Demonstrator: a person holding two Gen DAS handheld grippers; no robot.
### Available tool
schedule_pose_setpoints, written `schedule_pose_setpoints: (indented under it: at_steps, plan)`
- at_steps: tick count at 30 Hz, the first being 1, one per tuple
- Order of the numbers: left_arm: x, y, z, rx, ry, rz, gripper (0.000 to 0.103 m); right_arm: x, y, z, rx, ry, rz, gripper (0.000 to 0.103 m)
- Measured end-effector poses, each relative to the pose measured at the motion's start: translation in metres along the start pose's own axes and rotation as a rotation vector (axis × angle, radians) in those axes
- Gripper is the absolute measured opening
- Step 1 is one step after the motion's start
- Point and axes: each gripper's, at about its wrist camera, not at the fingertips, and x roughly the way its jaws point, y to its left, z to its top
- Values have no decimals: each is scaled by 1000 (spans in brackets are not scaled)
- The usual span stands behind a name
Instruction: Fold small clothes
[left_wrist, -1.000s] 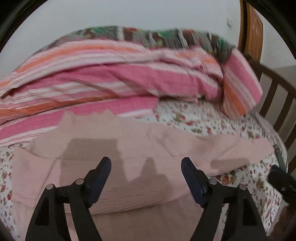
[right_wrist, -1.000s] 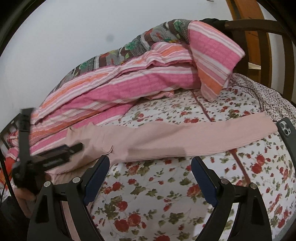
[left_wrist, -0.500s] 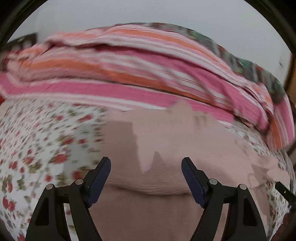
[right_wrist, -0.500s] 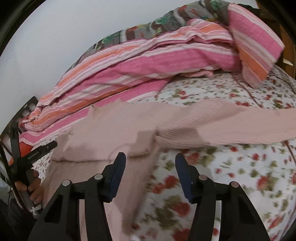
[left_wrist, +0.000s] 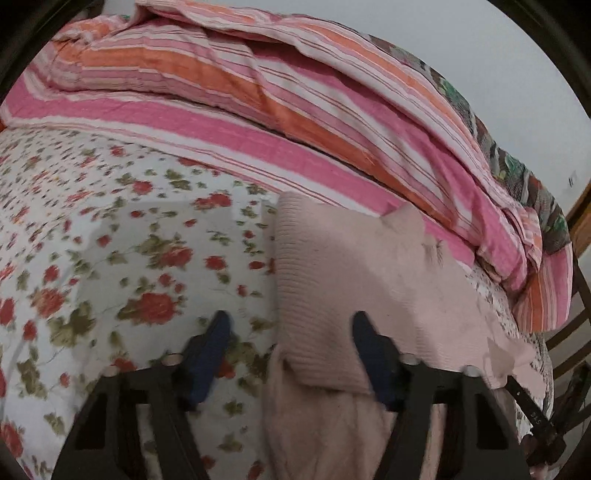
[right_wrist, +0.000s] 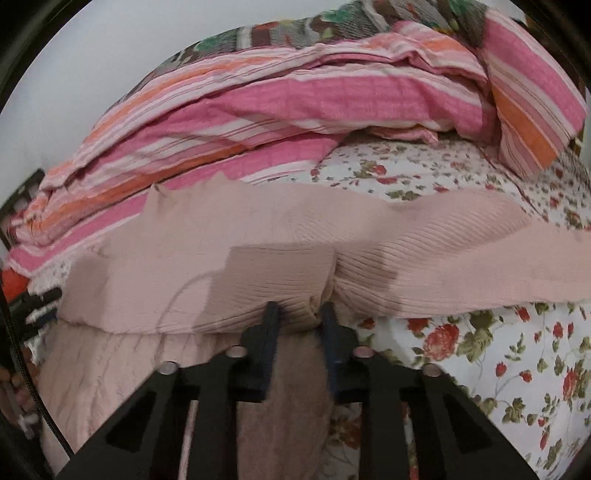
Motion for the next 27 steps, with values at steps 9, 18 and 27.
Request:
schedule_pose_setpoints:
  at_steps: [9,18,27]
  plan:
    - [-5,-10,-2,54,-51,0,13,-22,-6,-3,11,-74,59,6]
    - [-22,-36,-6,173,-88,-27,30,-15,-19,-10,60,19,99,13]
    - [14,-55,-17,255,16,36,46,-58,-43,4,116,-50,43,43]
